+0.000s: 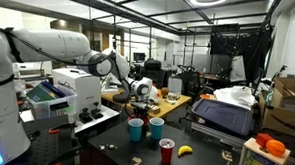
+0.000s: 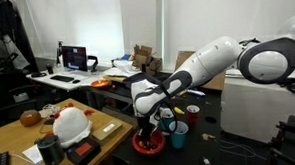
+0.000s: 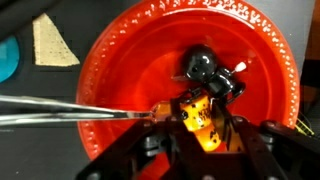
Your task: Pick up the contents in the orange bowl and put them in the blue cup
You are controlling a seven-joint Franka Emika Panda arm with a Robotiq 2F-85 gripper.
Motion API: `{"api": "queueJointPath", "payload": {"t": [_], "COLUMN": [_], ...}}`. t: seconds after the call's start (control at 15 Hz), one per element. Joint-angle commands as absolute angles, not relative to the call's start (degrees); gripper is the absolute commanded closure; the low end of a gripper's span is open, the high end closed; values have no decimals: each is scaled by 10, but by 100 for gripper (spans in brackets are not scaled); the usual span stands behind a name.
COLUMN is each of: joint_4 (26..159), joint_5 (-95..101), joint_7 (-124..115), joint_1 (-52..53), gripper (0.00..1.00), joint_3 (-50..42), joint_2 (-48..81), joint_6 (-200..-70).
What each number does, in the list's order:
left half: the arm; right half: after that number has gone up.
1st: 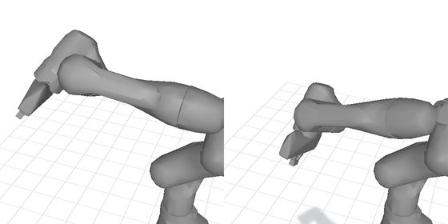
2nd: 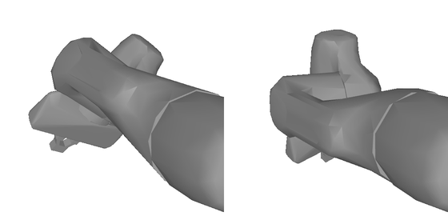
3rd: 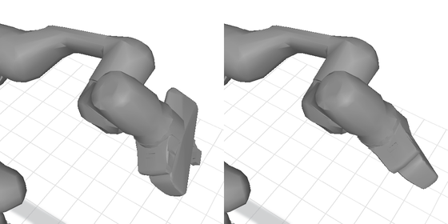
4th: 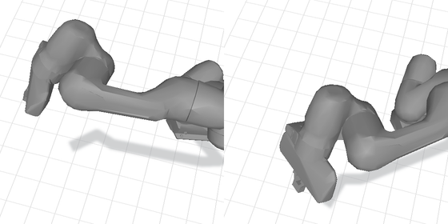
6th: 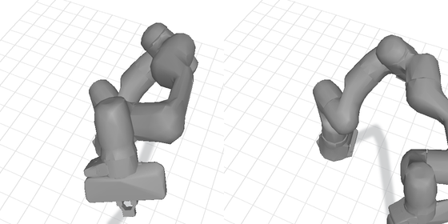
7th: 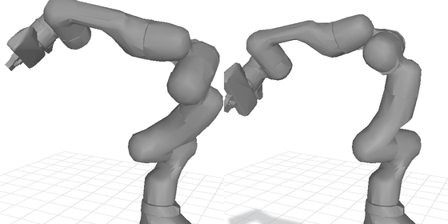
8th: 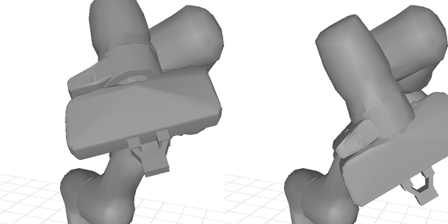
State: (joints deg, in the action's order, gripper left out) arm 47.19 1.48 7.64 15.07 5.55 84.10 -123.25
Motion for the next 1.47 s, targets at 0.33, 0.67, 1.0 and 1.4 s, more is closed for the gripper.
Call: {"api": "queueJointPath", "payload": {"t": [0.33,0.67,1.0,1.4], "joint_4": [478,497,513,521], "joint_5": [12,9,5,-17], "joint_7": [85,88,92,143], "joint_1": [139,131,120,80], "gripper": [89,89,89,89], "joint_3": [59,63,66,99], "joint_2": [821,793,759,726], "joint_6": [-1212,-1183,-1146,-1070]}}
